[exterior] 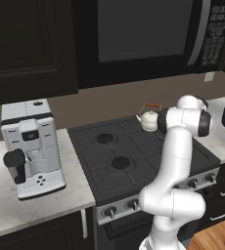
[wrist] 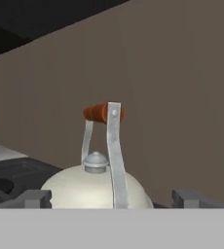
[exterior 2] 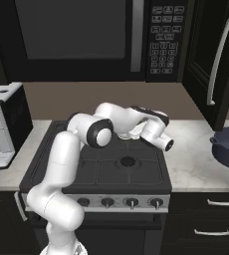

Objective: Pick the kettle from the cabinet and place it on a stove burner. Then pick the pot from the counter and place it on another stove burner. Finally, turn both burners on.

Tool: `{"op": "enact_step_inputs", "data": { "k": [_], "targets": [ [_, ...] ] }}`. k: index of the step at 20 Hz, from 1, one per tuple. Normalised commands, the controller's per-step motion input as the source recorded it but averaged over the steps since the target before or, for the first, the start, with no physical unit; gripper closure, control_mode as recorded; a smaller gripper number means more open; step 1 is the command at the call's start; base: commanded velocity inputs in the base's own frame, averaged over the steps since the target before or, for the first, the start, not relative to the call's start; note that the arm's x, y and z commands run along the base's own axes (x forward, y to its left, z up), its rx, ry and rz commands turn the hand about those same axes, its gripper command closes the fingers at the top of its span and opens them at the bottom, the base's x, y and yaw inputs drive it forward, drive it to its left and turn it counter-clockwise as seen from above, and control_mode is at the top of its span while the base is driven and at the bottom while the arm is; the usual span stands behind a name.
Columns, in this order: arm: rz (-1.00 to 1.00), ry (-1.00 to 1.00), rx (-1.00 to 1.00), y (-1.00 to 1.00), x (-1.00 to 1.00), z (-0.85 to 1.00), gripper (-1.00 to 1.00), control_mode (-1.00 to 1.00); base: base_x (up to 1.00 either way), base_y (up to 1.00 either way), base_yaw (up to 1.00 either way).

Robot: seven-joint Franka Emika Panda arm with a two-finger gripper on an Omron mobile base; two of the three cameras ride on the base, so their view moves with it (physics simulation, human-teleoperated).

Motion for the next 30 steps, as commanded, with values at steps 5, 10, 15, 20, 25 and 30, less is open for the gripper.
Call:
{"op": "enact_step_inputs", "data": {
  "k": [5, 10, 15, 20, 25, 30],
  "targets": [
    [0.02, -0.05, 0.0, -0.21, -0.19, 0.0, -1.0, -1.0, 0.0, 0.0, 0.0],
    [0.03, -0.07, 0.0, -0.09, -0.3, 0.0, -1.0, -1.0, 0.0, 0.0, 0.0],
    [0.04, -0.11, -0.01, 0.0, -0.53, 0.06, -1.0, -1.0, 0.0, 0.0, 0.0],
    [0.03, -0.11, -0.07, 0.05, -0.58, 0.26, -1.0, -1.0, 0.0, 0.0, 0.0],
    [0.01, -0.07, -0.11, 0.17, -0.49, 0.41, -1.0, -1.0, 0.0, 0.0, 0.0],
    [0.0, -0.08, -0.11, 0.24, -0.41, 0.35, -1.0, -1.0, 0.0, 0.0, 0.0]
  ]
}}
